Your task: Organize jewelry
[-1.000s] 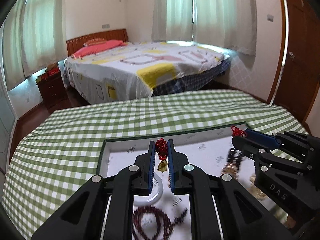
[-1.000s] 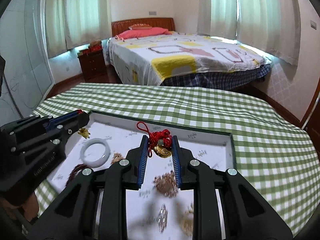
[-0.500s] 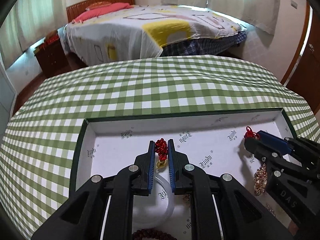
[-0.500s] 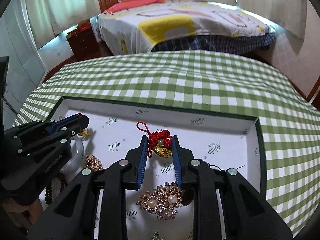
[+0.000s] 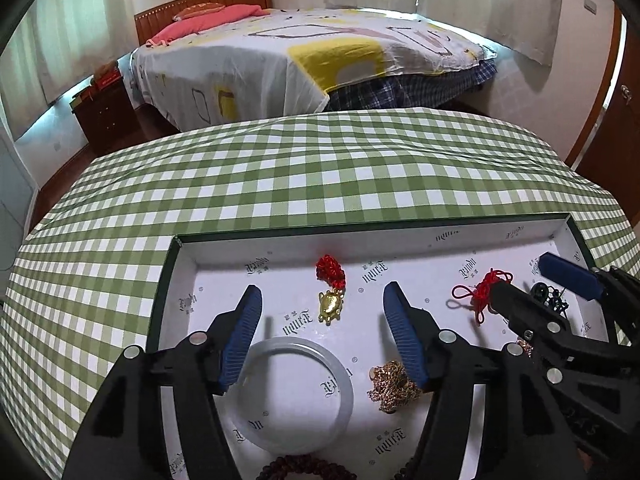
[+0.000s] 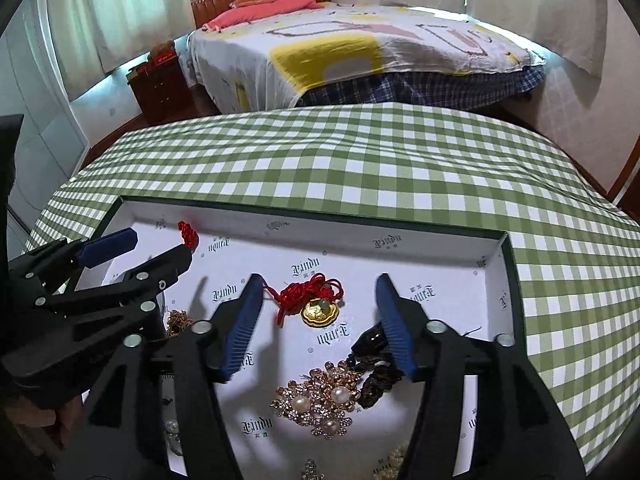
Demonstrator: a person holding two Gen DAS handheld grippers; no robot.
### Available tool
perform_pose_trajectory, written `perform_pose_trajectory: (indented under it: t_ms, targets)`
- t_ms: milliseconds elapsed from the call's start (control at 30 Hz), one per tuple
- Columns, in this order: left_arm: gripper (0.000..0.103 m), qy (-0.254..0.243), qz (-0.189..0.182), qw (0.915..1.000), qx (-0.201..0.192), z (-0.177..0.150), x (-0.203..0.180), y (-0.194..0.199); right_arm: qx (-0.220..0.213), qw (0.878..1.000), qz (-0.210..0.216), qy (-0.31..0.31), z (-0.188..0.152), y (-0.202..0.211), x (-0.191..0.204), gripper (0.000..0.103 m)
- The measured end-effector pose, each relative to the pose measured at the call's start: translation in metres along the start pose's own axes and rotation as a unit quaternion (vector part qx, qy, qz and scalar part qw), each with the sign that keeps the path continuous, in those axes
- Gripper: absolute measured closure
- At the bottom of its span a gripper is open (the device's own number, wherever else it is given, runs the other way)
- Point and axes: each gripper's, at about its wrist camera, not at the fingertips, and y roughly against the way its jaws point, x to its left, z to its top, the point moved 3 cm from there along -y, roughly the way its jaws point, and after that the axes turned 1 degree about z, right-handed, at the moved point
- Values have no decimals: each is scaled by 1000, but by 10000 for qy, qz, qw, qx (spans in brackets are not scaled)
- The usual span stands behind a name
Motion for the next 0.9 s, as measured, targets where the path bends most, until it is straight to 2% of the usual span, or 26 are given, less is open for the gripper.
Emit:
perform_pose_trajectory:
  t_ms: [67,167,300,567,900]
  targets:
    - [37,-10,45,9999,-91,-1,1,4,-107,9999,-63,-34,-1,5,-2,39]
    - [31,12,91,9997,-228,-4,4,12,-293,9994,-140,-100,-2,18,-6,30]
    - [29,24,112,9989,-458,-8,6,31,-385,9988,-243,-164,-12,32,-11,25]
    - [26,-22,127,9976,-684,-29,4,67,-504,9974,-460,-228,-41,63,-15,24]
    - [22,30,252,9945,-1020,-71,7,129,-833,9948,-552,-178,-82,126,1,24]
